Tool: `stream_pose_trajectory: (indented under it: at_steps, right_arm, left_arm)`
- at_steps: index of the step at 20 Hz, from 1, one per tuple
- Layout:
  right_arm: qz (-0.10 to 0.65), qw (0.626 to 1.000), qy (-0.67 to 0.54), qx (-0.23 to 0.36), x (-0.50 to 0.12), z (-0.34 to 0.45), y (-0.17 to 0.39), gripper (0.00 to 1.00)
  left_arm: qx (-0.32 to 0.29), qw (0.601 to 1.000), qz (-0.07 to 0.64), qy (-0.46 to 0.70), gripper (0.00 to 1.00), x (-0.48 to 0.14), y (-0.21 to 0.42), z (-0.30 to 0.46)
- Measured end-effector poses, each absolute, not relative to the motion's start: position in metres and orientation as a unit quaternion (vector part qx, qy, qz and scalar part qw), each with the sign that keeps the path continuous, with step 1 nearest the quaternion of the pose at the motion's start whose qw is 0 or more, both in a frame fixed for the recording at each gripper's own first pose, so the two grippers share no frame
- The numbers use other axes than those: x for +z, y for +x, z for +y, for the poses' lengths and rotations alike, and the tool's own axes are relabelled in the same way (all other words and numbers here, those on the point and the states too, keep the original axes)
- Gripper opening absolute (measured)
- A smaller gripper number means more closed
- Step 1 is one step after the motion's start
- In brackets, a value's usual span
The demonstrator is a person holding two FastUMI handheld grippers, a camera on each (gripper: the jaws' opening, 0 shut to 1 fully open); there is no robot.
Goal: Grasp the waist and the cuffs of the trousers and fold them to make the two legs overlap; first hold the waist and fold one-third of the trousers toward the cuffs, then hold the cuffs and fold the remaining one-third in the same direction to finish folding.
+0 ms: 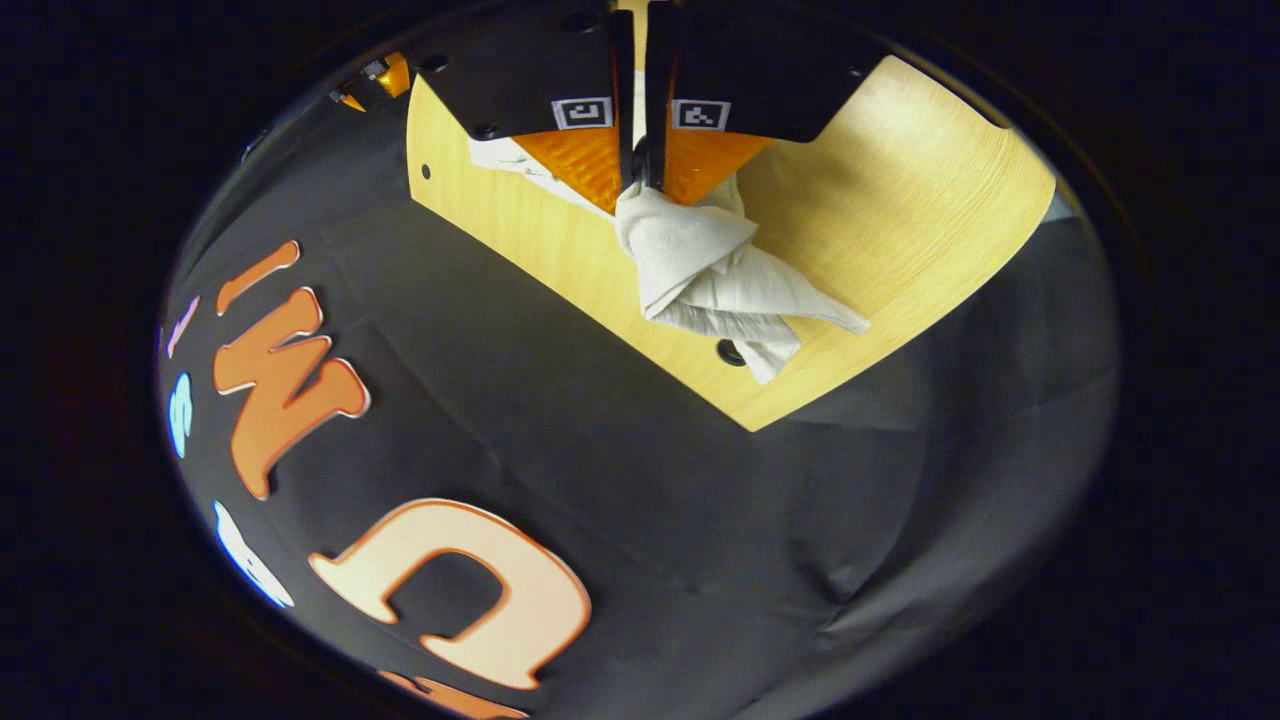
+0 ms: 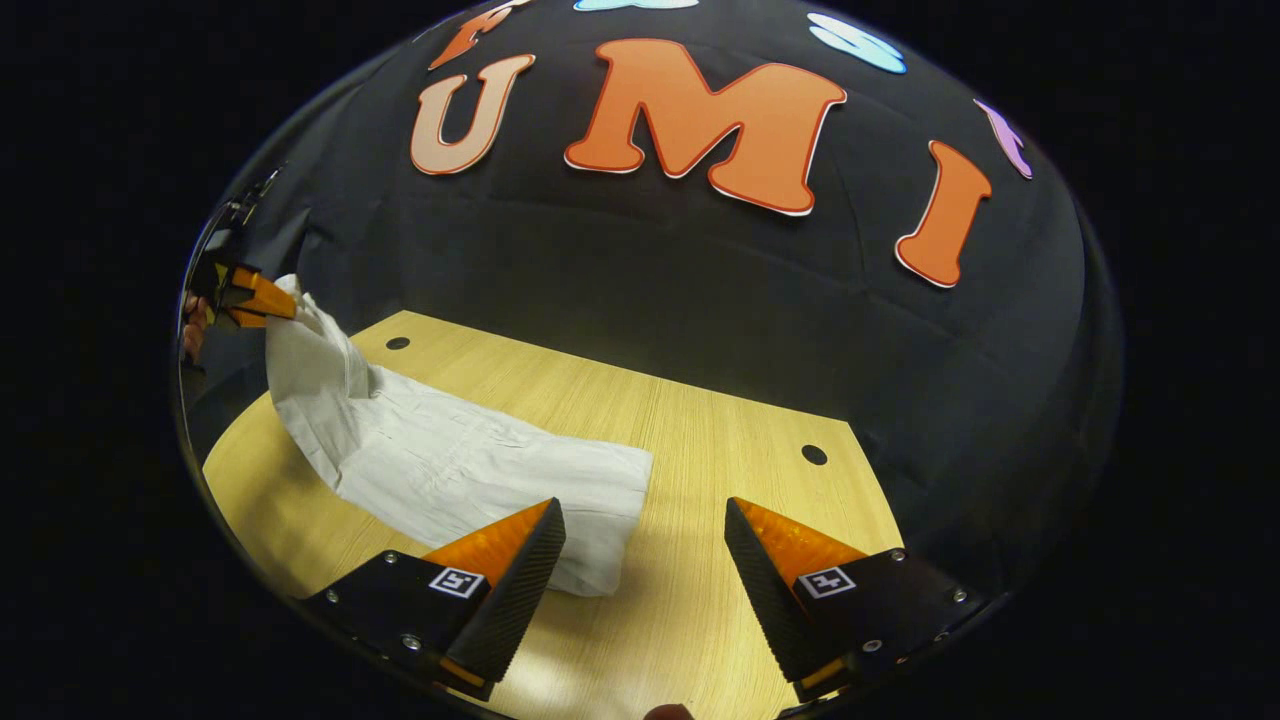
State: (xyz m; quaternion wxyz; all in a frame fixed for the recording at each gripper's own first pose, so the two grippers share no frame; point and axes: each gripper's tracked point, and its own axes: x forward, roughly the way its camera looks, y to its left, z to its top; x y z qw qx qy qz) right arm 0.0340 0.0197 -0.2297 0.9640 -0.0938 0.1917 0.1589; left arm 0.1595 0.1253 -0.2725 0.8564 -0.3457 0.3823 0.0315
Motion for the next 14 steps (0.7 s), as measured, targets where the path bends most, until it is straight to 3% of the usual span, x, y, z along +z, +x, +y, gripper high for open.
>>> stream_pose_trajectory:
  at_steps: [14]
  right_arm:
    - [0.190,0.971,-0.053,0.139,-0.232,-0.017,0.032,0.98]
  left_arm:
    - [-0.080,0.868,0.381,-0.309,0.08,-0.210,0.208,-0.059]
